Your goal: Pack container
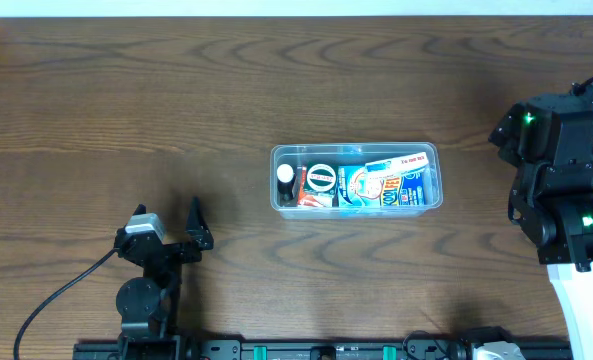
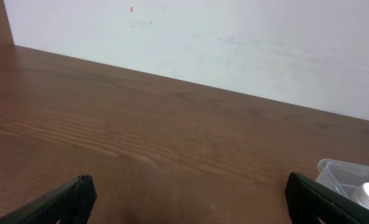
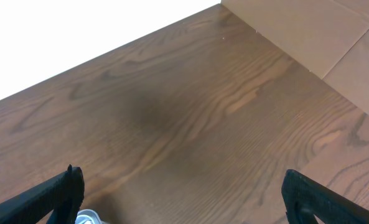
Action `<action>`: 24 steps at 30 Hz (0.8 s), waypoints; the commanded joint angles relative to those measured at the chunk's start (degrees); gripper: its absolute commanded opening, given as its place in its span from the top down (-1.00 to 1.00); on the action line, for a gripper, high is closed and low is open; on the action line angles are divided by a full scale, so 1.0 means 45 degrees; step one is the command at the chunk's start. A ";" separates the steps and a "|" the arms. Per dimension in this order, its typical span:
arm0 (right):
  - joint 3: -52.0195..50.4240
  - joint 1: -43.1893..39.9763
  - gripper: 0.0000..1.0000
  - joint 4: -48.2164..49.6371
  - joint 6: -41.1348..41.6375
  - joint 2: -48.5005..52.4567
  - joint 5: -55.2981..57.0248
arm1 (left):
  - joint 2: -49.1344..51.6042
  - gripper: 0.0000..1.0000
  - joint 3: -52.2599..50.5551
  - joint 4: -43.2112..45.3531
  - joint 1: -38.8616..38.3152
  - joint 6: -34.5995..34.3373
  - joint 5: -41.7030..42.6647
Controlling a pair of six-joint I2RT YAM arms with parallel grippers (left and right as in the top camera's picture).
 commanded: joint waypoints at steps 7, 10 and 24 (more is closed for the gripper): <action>0.0151 -0.0131 -0.98 -0.0019 0.0136 0.0029 0.0223 | -0.0078 -0.96 -0.0214 -0.0520 0.0078 0.0262 -0.0102; 0.0151 -0.0131 -0.99 -0.0019 0.0136 0.0029 0.0223 | -0.0078 -0.96 -0.0214 -0.0515 0.0078 0.0262 -0.0102; -0.0029 -0.0131 -0.98 -0.0015 0.0136 -0.0568 0.0223 | -0.0078 -0.96 -0.0214 -0.0520 0.0078 0.0262 -0.0102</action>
